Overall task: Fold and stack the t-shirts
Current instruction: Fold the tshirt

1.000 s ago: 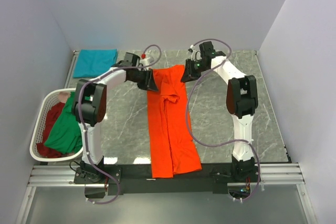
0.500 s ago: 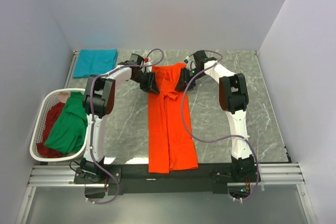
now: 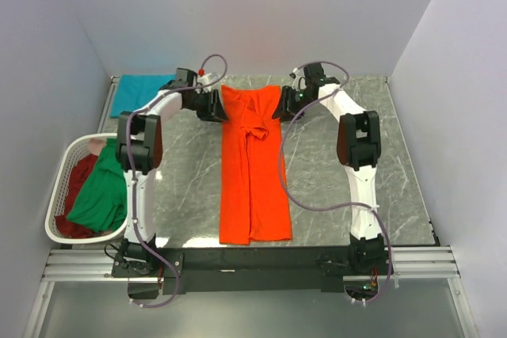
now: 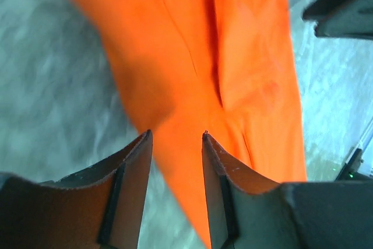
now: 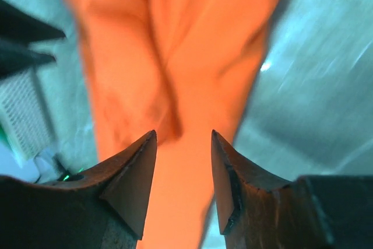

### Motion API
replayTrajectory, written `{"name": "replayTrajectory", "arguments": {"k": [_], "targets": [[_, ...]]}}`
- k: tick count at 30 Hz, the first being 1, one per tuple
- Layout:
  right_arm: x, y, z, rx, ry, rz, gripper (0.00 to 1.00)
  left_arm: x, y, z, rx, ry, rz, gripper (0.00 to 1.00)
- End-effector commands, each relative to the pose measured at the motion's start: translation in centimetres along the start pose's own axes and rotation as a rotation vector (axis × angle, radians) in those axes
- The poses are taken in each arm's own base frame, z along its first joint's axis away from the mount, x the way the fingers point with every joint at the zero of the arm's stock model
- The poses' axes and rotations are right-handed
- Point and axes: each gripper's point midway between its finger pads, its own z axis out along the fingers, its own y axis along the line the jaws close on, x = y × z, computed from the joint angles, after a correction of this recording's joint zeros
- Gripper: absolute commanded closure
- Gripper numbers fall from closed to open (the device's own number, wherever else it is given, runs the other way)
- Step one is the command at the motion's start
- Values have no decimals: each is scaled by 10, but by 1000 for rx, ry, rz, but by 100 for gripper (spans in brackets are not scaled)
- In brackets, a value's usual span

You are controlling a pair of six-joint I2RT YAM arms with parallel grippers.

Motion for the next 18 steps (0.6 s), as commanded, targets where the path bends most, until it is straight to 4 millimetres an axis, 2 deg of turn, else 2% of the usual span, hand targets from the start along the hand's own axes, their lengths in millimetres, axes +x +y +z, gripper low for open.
{"name": "replayTrajectory", "arguments": {"k": [1,2,3,4,5,7,8,10,13,18], "targets": [[-1,83,-73,-169,-67,-119,51,-18,-60,-53,65,-95,130,55],[21,77,-67,-179,-14,-75,53,10,-55,-48,73,-50,92,55],[31,80,-68,-201,8,-61,54,18,-70,-54,96,-46,101,55],[43,82,-66,-217,36,-39,55,30,-72,-54,104,-32,73,56],[62,81,-64,-231,82,-9,57,54,-67,-49,108,3,32,57],[85,80,-54,-229,138,-12,58,70,-79,-49,145,18,-14,57],[98,75,-48,-219,169,9,59,88,-75,-45,149,47,-51,57],[109,74,-38,-225,192,36,59,99,-75,-39,160,66,-84,58],[122,63,-22,-211,217,64,59,107,-69,-30,154,89,-95,58],[125,39,-3,-154,231,83,61,114,-52,-12,133,138,-142,59]]}}
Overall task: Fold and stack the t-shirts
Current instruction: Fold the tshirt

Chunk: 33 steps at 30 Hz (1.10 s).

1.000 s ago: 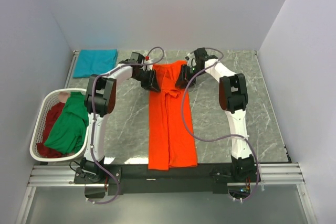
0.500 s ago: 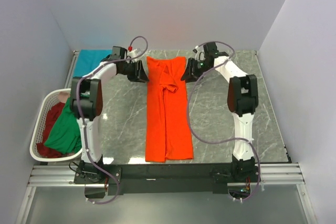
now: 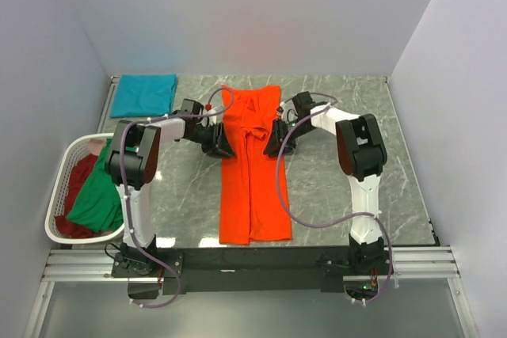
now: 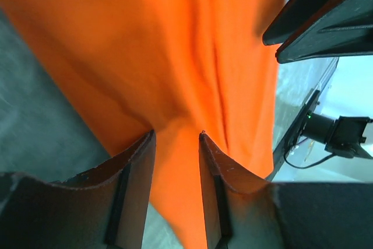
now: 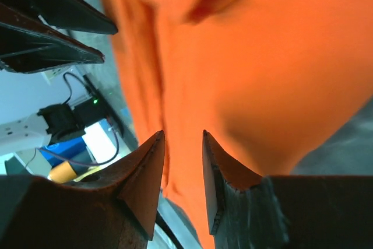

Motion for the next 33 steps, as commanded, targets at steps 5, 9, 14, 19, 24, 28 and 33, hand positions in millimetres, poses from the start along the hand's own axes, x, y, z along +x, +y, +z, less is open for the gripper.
{"name": "replayTrajectory", "arguments": {"k": [5,9,14,19,24,28,33], "targets": [[-36,-22,9,43,-60,-18,61,-26,16,17,-3,-16,-5,59],[-60,-39,8,54,-87,13,61,-42,25,23,-23,-12,1,59],[-95,-47,-1,54,-168,22,61,-52,34,26,-28,-22,-9,59],[-125,-46,-1,54,-215,-4,61,-81,46,19,-58,-75,-1,59],[-139,-39,-3,91,-248,-88,60,-100,50,10,-53,-107,14,55],[-162,0,-49,140,-358,-249,52,-111,6,-7,60,-148,108,30],[-159,83,-142,233,-543,-571,36,-134,-72,-80,49,-318,422,1]]}}
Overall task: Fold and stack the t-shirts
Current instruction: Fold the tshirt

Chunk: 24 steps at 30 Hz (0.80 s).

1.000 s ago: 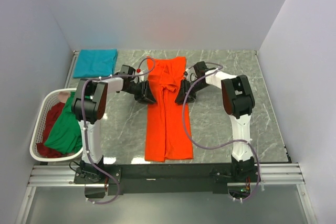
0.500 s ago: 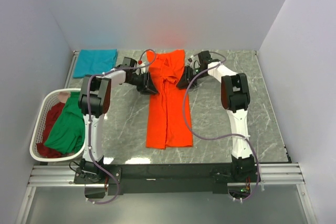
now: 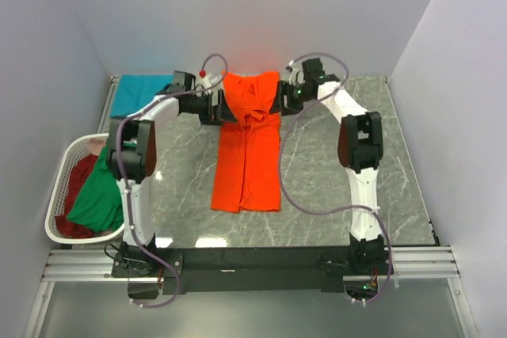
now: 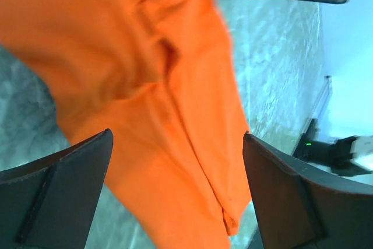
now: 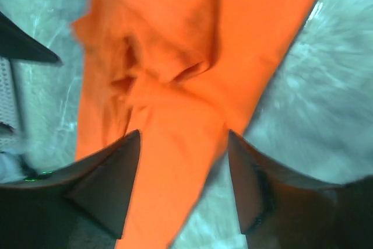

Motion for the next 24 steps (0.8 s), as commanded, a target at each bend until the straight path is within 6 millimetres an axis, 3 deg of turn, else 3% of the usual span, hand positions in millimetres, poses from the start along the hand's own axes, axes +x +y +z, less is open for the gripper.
{"name": "replayTrajectory", "arguments": {"k": [1,2,3,5,7,8,9,11,12,13,14,15,16,17,18,19,20,21,22,23,24], "targets": [[-65,75,-116,78,-283,-365,30,-52,-73,-60,-7,-182,356,1],[-68,83,-129,89,-307,-430,27,-56,-90,-79,-19,-207,449,1],[-74,105,-159,98,-367,-530,25,-59,-99,-88,-29,-221,500,1],[-76,117,-177,116,-423,-618,24,-68,-123,-116,-31,-286,603,1],[-66,135,-201,103,-468,-746,15,-73,-133,-130,-23,-348,638,1],[-63,147,-205,70,-486,-816,14,-78,-146,-142,-27,-409,582,1],[-59,157,-218,70,-510,-912,14,-86,-144,-145,-49,-471,578,1],[-39,157,-210,38,-463,-983,13,-91,-149,-147,-29,-507,603,1],[-33,169,-210,5,-450,-1069,12,-94,-160,-151,23,-501,713,1],[-28,174,-208,-9,-427,-1095,12,-87,-163,-148,61,-450,721,0],[-9,172,-202,-29,-341,-1088,11,-79,-162,-138,112,-379,724,1],[-3,175,-198,-31,-303,-1163,11,-84,-170,-142,104,-368,871,1],[13,179,-189,-50,-246,-1189,11,-63,-159,-135,100,-282,843,0],[28,178,-186,-46,-195,-1202,11,-54,-161,-133,76,-262,1004,1],[46,168,-174,-39,-140,-1174,10,-30,-148,-125,64,-200,1036,1],[60,173,-168,-66,-125,-1167,10,-10,-142,-122,56,-150,1076,1],[69,184,-175,-86,-151,-1173,10,2,-155,-130,54,-156,1232,1],[97,172,-163,-109,-93,-1151,10,34,-139,-122,82,-107,1231,1],[116,179,-156,-125,-72,-1177,10,51,-147,-132,91,-107,1285,1],[124,187,-162,-127,-107,-1230,10,67,-143,-130,110,-88,1391,1],[158,170,-145,-135,-33,-1223,10,101,-126,-122,146,-30,1386,3]]}}
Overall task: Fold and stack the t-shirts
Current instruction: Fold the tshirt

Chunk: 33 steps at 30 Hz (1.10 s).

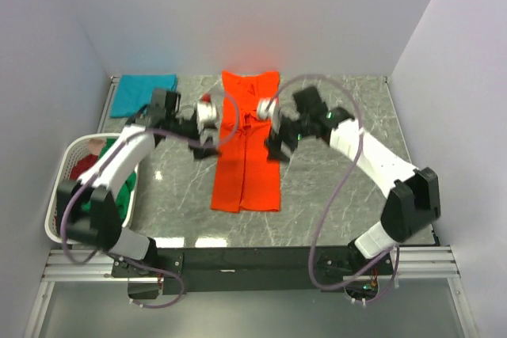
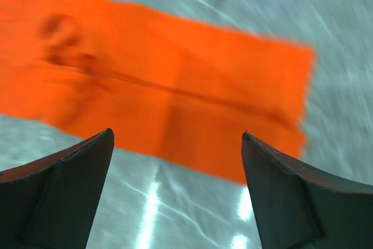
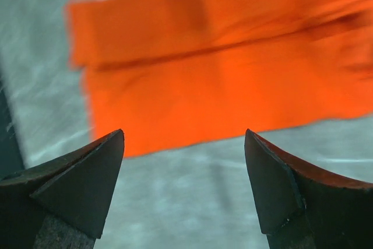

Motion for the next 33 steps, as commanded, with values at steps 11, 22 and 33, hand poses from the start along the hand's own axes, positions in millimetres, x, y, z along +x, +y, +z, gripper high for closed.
{"name": "replayTrajectory", "arguments": {"k": [11,22,33], "targets": [[108,137,57,-111,95,-301,29,129,-179,12,318,89,504,38],[136,137,71,-148,212,-385,48,156,-165,30,241,220,478,51],[171,153,81,-205,366,-490,53,169,-156,36,244,276,490,54]]}}
